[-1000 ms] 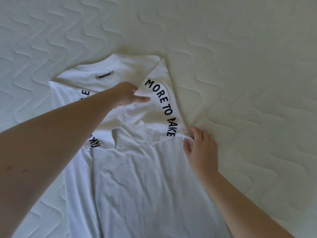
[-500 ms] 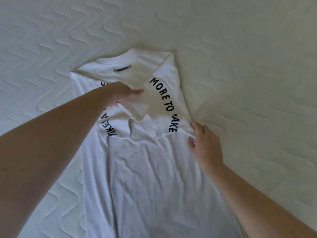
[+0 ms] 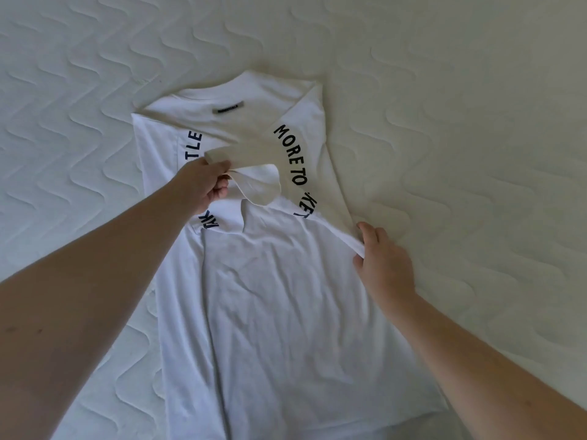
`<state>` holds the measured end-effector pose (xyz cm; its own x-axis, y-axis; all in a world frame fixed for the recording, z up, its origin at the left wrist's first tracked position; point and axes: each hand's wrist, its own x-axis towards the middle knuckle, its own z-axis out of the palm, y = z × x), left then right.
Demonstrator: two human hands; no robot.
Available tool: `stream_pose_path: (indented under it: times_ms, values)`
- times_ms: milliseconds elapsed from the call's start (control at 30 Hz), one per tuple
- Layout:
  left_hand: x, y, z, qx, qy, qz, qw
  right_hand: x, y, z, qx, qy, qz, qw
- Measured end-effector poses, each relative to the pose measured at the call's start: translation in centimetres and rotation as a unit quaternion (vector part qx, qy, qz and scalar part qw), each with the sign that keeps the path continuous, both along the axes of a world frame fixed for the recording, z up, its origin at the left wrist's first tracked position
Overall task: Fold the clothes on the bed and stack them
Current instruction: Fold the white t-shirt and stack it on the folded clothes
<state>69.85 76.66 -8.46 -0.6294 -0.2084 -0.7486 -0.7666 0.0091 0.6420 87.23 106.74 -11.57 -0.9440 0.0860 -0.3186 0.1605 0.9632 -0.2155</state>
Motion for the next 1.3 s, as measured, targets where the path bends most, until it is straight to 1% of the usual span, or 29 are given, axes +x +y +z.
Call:
stream_pose_path:
  times_ms: [67,100,167,200,267,300,333,400,433,500,533,567,667,767,833,900,933,967,1033,1100,1133,1167,1200,1233,1267,1300]
  values:
    - [1.1,0.3,-0.6,-0.011,-0.031,0.026,0.999,0.8,-0.2,0.1,-0.001,0.005,-0.004,1.0]
    - [1.7,0.6,-0.9,-0.015,-0.045,0.004,0.999,1.3,-0.3,0.2,-0.004,0.007,-0.011,1.0]
    - [2.8,1.4,-1.6,-0.059,-0.069,-0.103,0.991,2.2,-0.4,0.2,0.006,-0.001,-0.02,1.0]
    - [3.3,2.0,-1.9,-0.103,-0.075,-0.153,0.98,2.7,-0.4,0.2,0.015,-0.01,-0.02,1.0]
    - [4.2,3.3,-2.0,-0.192,-0.054,-0.2,0.959,3.5,-0.1,0.2,0.024,-0.028,-0.025,0.999]
    - [4.5,4.0,-1.9,-0.212,-0.031,-0.201,0.956,3.9,0.0,0.2,0.023,-0.031,-0.029,0.999]
    - [4.7,4.6,-1.8,-0.218,-0.01,-0.192,0.957,4.3,0.2,0.3,0.02,-0.032,-0.035,0.999]
    - [4.8,5.6,-1.3,-0.202,0.025,-0.142,0.969,4.9,0.5,0.4,0.015,-0.033,-0.046,0.998]
    - [4.8,5.9,-0.9,-0.183,0.039,-0.108,0.976,5.3,0.7,0.4,0.017,-0.035,-0.048,0.998]
    - [4.9,6.1,-0.2,-0.111,0.067,-0.023,0.991,6.1,1.0,0.4,0.018,-0.041,-0.046,0.998]
    - [5.2,5.9,0.2,-0.086,0.08,0.009,0.993,6.5,1.1,0.4,0.012,-0.044,-0.045,0.998]
    - [5.5,5.6,0.5,-0.088,0.093,0.021,0.992,7.0,1.1,0.5,0.003,-0.045,-0.041,0.998]
    - [6.3,3.7,0.3,-0.119,0.124,0.026,0.985,8.8,0.7,0.9,-0.012,-0.04,-0.016,0.999]
    - [7.0,1.4,-0.4,-0.136,0.142,0.026,0.98,11.2,0.2,1.3,0.005,-0.035,-0.006,0.999]
    - [7.8,-0.2,-1.0,-0.141,0.129,0.038,0.981,13.2,-0.1,1.3,0.033,-0.031,0.014,0.999]
    - [8.7,-0.9,-1.6,-0.135,0.099,0.081,0.983,15.0,-0.5,1.5,0.067,-0.021,0.01,0.997]
    - [9.4,-1.0,-1.9,-0.154,0.087,0.098,0.979,16.0,-0.8,1.6,0.078,-0.021,-0.003,0.997]
    - [10.2,-0.9,-2.1,-0.195,0.08,0.104,0.972,16.8,-1.0,1.6,0.083,-0.024,-0.018,0.996]
    - [12.4,0.3,-1.9,-0.267,0.1,0.098,0.954,18.1,-1.3,2.1,0.09,-0.036,-0.049,0.994]
    - [15.2,2.5,-1.6,-0.29,0.117,0.046,0.949,19.0,-1.7,2.6,0.078,-0.056,-0.078,0.992]
    - [16.8,4.0,-1.5,-0.271,0.109,0.002,0.956,19.4,-1.7,3.0,0.07,-0.06,-0.094,0.991]
    - [18.4,5.7,-1.5,-0.217,0.09,-0.038,0.971,19.8,-1.8,3.4,0.065,-0.058,-0.106,0.991]
    - [20.0,7.5,-1.3,-0.137,0.056,-0.077,0.986,20.2,-1.8,3.8,0.064,-0.051,-0.112,0.99]
    - [21.5,9.4,-1.0,-0.061,0.013,-0.122,0.991,20.7,-2.0,4.2,0.064,-0.038,-0.113,0.991]
    - [22.9,11.2,-0.8,-0.009,-0.025,-0.171,0.985,21.3,-2.2,4.5,0.065,-0.02,-0.109,0.992]
    - [24.0,12.7,-0.6,0.022,-0.049,-0.213,0.976,21.9,-2.5,4.8,0.063,0.002,-0.1,0.993]
